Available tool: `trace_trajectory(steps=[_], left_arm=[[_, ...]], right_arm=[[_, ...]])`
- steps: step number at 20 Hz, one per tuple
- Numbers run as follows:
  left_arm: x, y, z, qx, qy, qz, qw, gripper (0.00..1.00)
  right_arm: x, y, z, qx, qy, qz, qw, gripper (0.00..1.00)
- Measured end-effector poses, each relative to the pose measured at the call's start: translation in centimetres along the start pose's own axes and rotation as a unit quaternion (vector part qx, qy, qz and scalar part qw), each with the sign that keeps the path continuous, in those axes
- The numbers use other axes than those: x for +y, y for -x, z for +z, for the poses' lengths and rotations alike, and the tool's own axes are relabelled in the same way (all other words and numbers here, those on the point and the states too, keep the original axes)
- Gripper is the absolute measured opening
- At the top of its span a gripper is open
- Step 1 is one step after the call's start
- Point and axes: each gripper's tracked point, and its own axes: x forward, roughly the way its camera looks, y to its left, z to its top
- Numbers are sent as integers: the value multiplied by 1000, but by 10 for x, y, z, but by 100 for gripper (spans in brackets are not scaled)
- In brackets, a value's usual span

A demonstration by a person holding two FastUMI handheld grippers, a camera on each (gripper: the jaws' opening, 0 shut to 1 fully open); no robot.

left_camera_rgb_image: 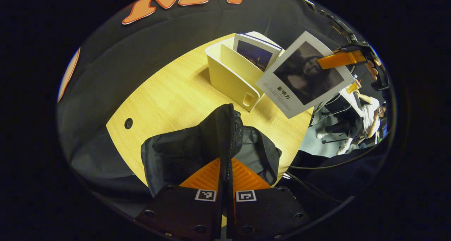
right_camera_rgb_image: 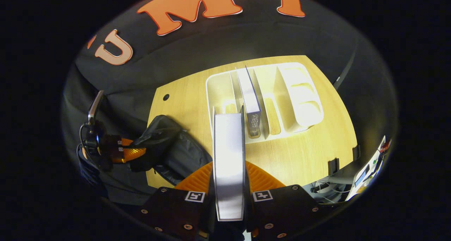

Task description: Open the schoolbag, grab two books from the bookshelf and put them into the schoolbag.

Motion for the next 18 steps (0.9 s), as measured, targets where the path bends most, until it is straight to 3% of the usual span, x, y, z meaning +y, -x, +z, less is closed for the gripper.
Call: trace_trajectory(steps=[13,18], left_arm=[[-1,2,11,-15,16,9,1000,6],[2,1,17,-28,34,10,999,7]], right_arm=[[5,1,-48,-25,-82,135,987,33],[36,-20,-70,-19,-120,202,972,32]])
